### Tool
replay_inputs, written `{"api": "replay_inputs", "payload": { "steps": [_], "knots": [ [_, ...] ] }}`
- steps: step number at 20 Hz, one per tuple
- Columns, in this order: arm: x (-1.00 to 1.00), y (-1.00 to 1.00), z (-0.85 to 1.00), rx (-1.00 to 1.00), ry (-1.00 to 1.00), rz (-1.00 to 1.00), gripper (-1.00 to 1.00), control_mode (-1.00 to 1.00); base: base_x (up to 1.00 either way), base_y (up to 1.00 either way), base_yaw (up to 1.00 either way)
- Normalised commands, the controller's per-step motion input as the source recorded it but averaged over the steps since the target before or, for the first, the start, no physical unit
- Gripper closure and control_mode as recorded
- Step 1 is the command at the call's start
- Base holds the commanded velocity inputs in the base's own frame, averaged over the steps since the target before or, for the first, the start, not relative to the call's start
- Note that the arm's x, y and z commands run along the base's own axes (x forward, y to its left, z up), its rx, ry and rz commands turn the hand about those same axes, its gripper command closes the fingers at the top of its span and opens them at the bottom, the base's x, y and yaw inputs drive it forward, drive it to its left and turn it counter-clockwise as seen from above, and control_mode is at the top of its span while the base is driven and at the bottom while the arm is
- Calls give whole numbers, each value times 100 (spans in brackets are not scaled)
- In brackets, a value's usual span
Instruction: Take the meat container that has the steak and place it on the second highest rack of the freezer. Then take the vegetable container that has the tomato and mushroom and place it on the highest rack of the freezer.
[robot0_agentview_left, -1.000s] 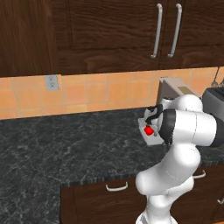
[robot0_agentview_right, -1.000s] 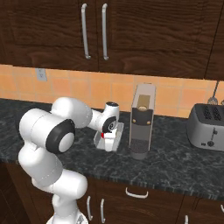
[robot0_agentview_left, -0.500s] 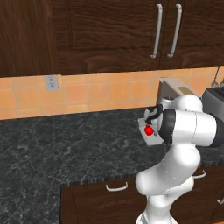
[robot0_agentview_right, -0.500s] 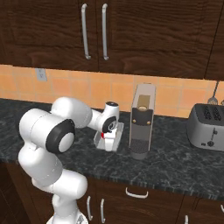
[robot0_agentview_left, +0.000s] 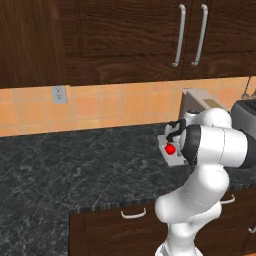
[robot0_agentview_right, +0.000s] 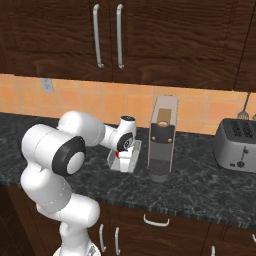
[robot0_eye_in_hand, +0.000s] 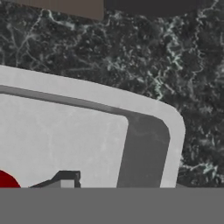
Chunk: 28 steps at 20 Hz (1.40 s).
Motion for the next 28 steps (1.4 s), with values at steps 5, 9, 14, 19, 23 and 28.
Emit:
{"api": "replay_inputs", "payload": {
  "steps": [5, 9, 14, 19, 23, 28],
  "knots": [
    [0, 0, 0, 0, 0, 0, 100, -100, 0, 0, 0],
    [-20, 0, 19, 0, -3, 0, 100, -100, 0, 0, 0],
    [-44, 11, 62, 0, -9, 0, 100, -100, 0, 0, 0],
    [-27, 47, 76, -2, -12, 0, 100, -100, 0, 0, 0],
    [-28, 65, 71, -4, -1, 0, 100, -100, 0, 0, 0],
    [-55, 36, 54, -5, 0, 0, 100, -100, 0, 0, 0]
  ]
}}
